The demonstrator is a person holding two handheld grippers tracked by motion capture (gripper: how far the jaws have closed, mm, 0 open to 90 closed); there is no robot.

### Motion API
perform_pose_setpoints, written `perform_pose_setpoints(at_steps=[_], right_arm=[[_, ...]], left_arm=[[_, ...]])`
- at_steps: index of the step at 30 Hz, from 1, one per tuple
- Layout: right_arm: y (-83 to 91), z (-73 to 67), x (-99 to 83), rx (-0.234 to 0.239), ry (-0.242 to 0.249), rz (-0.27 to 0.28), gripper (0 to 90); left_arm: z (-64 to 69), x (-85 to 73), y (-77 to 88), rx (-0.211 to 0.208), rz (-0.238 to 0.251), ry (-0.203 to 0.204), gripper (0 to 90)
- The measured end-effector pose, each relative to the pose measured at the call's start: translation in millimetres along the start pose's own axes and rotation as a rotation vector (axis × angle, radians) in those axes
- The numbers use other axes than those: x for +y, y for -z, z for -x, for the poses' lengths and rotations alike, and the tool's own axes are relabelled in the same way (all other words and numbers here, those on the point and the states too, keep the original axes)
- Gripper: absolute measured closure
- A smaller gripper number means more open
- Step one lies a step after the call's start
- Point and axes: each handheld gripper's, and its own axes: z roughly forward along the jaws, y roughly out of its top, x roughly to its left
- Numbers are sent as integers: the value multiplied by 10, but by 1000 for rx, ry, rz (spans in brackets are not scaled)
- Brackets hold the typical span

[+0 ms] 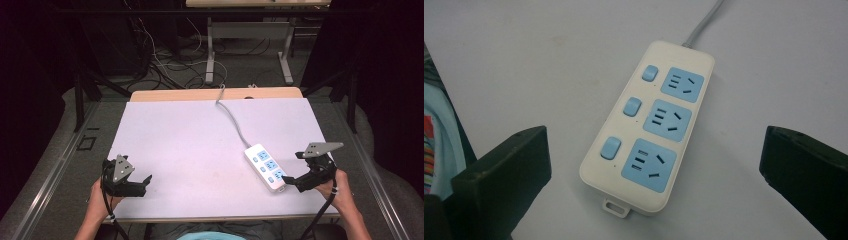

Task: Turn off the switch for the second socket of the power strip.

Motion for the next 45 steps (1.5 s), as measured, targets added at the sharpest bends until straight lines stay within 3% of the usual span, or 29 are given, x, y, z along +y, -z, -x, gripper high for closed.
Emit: perform_pose_setpoints(at_steps=[21,45], right_arm=[[-145,28,269,-11,1,-56,0],[-395,121,517,15,4,-120,0]], left_arm=[[7,3,8,2,-5,-8,1],[15,-1,-2,4,-5,-12,1]])
